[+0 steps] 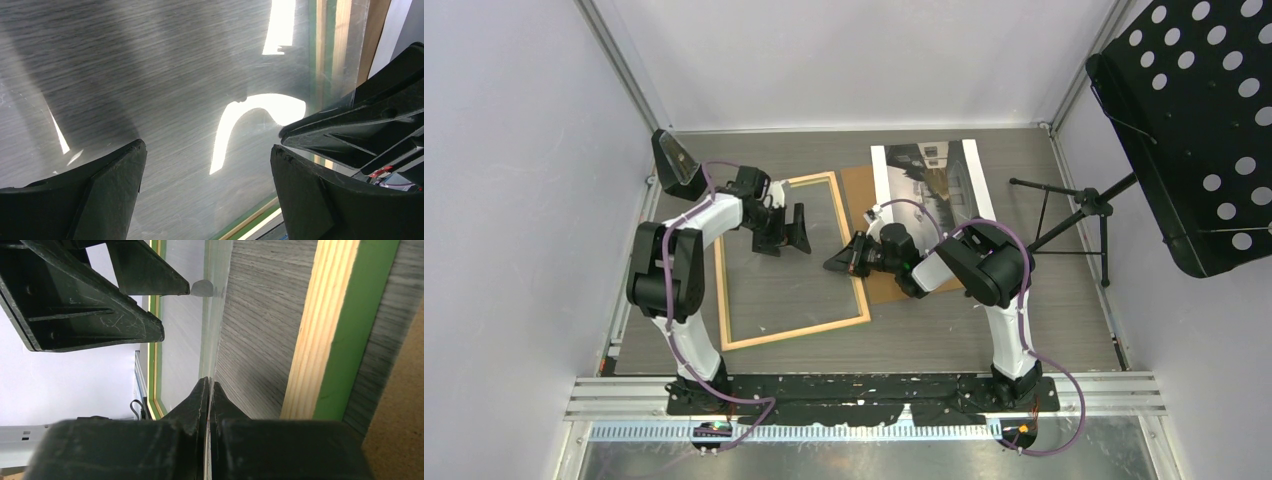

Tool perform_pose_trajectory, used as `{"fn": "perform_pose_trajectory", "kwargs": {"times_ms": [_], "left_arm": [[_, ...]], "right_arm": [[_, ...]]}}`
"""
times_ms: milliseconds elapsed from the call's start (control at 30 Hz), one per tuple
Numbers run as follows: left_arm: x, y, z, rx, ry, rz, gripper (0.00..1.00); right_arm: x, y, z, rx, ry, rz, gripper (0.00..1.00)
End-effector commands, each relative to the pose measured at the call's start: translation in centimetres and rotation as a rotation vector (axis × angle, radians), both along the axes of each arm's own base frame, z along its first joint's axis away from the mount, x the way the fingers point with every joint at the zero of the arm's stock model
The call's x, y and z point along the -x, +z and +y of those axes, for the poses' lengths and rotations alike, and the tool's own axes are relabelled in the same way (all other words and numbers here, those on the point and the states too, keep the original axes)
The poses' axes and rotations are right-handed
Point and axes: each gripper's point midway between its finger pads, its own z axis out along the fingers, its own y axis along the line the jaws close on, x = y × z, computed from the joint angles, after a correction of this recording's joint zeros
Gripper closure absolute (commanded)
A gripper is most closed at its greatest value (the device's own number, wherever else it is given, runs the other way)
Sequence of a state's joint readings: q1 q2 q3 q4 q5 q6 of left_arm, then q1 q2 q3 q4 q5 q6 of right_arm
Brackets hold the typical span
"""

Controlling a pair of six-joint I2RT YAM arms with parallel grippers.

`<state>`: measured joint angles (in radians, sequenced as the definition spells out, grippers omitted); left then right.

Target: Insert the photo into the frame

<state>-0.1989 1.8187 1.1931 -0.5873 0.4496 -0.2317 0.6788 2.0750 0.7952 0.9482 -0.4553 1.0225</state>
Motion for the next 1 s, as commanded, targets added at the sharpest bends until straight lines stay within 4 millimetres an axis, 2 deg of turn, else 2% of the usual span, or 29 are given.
{"fn": "perform_pose_trajectory", "kwargs": {"times_ms": [0,233,533,967], "left_arm": [[-1.2,0.5,-0.9,0.031,-0.004,-0.025,0.04],[-1.1,-0.1,-0.8,0.022,-0.001,-0.011,0.04],[-0.8,-0.5,-0.6,0.014,0.000,-0.002,0.05],[-0.7,-0.9,-0.5,0.004,0.000,0.003,0.05]], "right_arm": [[0.2,-0.5,0.4,0.020,0.028,-0.025,0.95],[0.2,-0.5,0.4,0.023,0.028,-0.023,0.92],[0.1,-0.2,0.5,0.029,0.033,-0.038,0.72],[0.0,0.1,0.0,0.072,0.035,-0.055,0.55]]}}
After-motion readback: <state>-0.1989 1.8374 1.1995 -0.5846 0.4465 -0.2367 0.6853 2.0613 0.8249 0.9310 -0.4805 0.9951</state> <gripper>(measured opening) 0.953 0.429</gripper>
